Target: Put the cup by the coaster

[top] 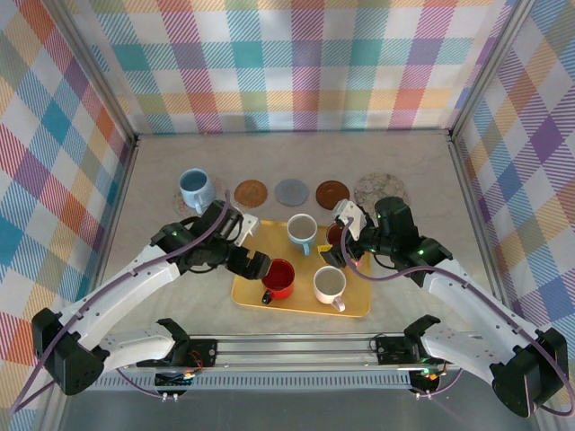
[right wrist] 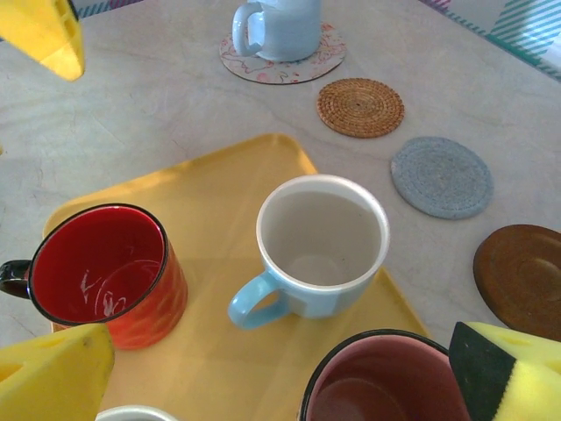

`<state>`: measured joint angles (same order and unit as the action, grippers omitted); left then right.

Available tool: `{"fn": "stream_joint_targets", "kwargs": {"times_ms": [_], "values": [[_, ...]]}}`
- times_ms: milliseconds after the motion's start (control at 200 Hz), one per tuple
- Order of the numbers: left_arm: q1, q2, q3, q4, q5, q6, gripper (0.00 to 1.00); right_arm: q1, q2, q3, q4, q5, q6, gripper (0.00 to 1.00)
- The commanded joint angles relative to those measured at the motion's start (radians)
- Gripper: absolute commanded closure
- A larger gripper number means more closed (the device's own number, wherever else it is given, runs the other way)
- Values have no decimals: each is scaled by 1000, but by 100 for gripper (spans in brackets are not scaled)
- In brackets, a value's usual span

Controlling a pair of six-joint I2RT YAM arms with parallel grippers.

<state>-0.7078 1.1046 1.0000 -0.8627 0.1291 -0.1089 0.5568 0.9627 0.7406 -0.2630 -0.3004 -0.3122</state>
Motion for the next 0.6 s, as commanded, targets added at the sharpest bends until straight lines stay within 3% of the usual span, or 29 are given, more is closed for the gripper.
{"fn": "stream_joint_targets", "kwargs": {"times_ms": [0,255,590], "values": [[-58,7,-38,-12,17,-41,0,6,-11,-23,38,0,-25,1],[-161,36,-95,21,3,-75,3,6,5,-27,55,-23,-18,1],[-216,137,-120,86,3,-91,9,6,8,-39,104,-18,22,1]]}}
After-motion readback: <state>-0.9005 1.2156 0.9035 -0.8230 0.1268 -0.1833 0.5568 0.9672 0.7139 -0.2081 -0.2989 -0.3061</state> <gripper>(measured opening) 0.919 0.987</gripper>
